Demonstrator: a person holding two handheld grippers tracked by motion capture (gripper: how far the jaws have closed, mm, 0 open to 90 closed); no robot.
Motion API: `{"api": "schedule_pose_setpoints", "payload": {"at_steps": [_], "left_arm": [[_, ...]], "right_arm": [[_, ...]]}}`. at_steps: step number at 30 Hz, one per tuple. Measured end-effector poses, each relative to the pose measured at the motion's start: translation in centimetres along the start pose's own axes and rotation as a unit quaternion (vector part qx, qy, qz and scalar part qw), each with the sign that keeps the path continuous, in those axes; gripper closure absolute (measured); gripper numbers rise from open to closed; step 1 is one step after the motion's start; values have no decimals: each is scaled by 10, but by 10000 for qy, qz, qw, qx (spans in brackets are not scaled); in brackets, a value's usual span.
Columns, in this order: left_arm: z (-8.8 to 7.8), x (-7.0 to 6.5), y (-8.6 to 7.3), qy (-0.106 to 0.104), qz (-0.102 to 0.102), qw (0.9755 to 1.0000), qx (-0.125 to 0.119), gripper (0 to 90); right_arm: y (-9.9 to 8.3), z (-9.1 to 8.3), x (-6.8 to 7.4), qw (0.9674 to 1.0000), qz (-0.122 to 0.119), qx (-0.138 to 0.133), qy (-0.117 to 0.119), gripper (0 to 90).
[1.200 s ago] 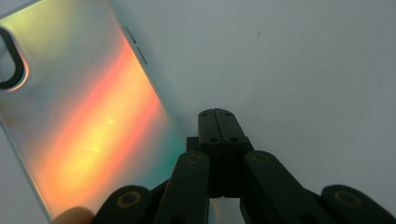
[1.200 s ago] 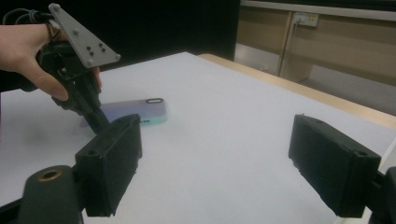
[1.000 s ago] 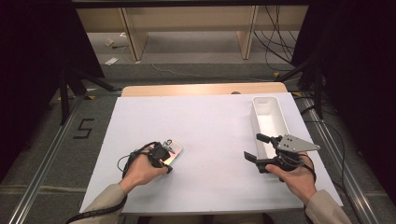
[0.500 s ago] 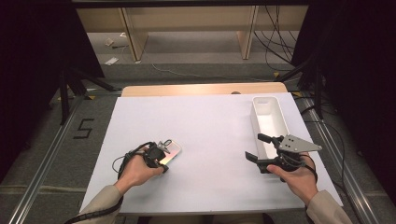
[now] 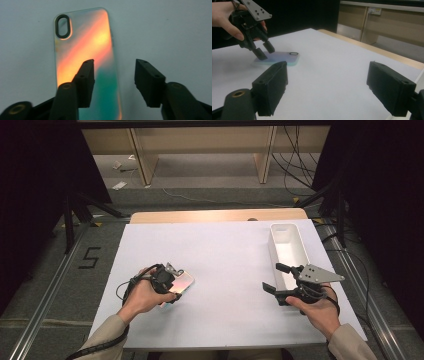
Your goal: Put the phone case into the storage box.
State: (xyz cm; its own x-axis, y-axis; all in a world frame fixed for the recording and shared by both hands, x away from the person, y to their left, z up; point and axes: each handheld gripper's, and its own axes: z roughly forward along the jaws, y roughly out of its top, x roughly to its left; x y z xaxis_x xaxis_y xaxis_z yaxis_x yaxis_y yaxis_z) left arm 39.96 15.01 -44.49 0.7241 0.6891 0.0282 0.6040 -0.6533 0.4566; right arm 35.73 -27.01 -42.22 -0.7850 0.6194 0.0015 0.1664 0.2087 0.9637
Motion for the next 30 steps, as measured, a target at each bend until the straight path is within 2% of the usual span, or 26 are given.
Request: {"api": "schedule_pose_setpoints", "payload": {"at_steps": [1,2,4,5,12,17,30], "left_arm": [[2,1,0,67,-18,10000,72,295],[4,2,0,134,-41,9998,157,295],[8,5,2,225,-172,9992,279,183],[10,7,2,239,-223,9989,322,154],[20,14,10,299,-608,9965,493,84],[26,17,12,322,-528,9961,625,52],[33,17,17,349,-439,9953,793,58]], "right_arm": [[0,0,0,10000,-5,3,5,179],[0,0,0,10000,-5,3,5,179],[0,1,0,10000,-15,5,8,179],[0,1,0,10000,-9,9,10,179],[0,1,0,10000,-12,5,6,179],[0,0,0,10000,-14,10,12,179],[0,1,0,10000,-15,21,9,179]]}}
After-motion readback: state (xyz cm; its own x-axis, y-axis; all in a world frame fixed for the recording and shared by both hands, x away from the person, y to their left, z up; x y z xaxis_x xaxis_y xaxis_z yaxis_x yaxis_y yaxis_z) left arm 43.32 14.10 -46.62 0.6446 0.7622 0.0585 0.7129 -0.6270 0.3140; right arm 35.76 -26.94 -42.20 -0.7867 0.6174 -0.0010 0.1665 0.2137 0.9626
